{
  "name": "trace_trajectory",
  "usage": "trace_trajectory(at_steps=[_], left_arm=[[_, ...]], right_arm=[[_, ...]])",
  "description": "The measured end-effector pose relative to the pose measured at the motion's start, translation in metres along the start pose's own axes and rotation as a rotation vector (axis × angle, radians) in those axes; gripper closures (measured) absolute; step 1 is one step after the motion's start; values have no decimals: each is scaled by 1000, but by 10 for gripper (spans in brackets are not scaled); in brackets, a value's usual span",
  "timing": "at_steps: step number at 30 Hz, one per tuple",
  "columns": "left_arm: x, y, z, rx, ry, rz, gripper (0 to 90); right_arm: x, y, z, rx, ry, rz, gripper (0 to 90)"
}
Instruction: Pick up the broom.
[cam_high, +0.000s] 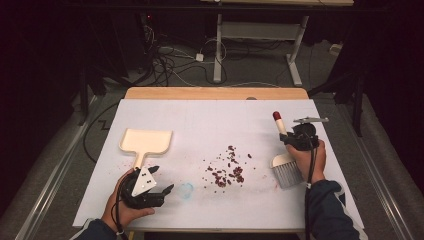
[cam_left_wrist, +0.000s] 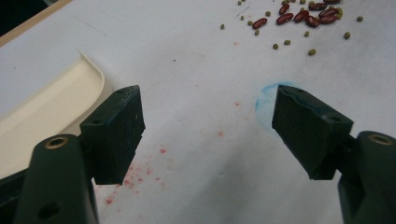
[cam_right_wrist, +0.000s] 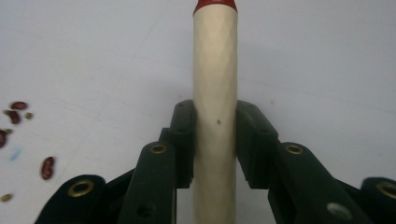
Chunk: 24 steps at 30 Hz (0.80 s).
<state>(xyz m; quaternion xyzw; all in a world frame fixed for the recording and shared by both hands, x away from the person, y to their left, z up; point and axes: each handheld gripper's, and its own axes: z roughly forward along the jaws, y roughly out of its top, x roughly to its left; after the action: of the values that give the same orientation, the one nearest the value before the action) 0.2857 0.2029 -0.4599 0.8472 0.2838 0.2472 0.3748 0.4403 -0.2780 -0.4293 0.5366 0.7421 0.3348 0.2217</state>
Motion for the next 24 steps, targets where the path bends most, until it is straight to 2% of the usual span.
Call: trace_trajectory(at_steps=[1,3,6,8,9,10,12,14,15,16,17,19,21,22,24], left_arm=[[0,1,0,-3,1,-4,244],[1,3,-2,-16,-1,-16,245],[0,6,-2,-6,2,-39,249],[-1,11,-1,-15,-5,-52,250],[-2,14,-1,-27,-14,-56,250],[-3,19,-1,-45,-20,-48,250],[-7,29,0,-71,-56,-64,250],[-13,41,4,-78,-61,-55,246],[-17,48,6,-78,-79,-50,246],[-21,56,9,-85,-95,-44,232],[-26,64,12,-93,-108,-39,232],[-35,81,18,-106,-163,-38,221],[-46,97,26,-134,-205,-38,210],[-50,104,30,-151,-239,-44,210],[-59,118,37,-175,-282,-57,201]], right_arm=[[1,0,-11,-42,14,-9,710],[3,-1,-21,-76,13,-28,710],[6,-2,-34,-127,24,-35,711],[10,-2,-43,-166,27,-53,711],[10,-2,-43,-166,27,-53,711],[15,-1,-51,-189,39,-66,711],[21,0,-59,-214,44,-76,710],[28,2,-65,-239,52,-84,710],[28,2,-65,-239,52,-84,710],[37,3,-70,-264,50,-107,710],[37,3,-70,-264,50,-107,710],[47,4,-74,-288,41,-121,710],[61,4,-79,-326,60,-120,710],[61,4,-79,-326,60,-120,710],[76,4,-85,-367,68,-143,710]])
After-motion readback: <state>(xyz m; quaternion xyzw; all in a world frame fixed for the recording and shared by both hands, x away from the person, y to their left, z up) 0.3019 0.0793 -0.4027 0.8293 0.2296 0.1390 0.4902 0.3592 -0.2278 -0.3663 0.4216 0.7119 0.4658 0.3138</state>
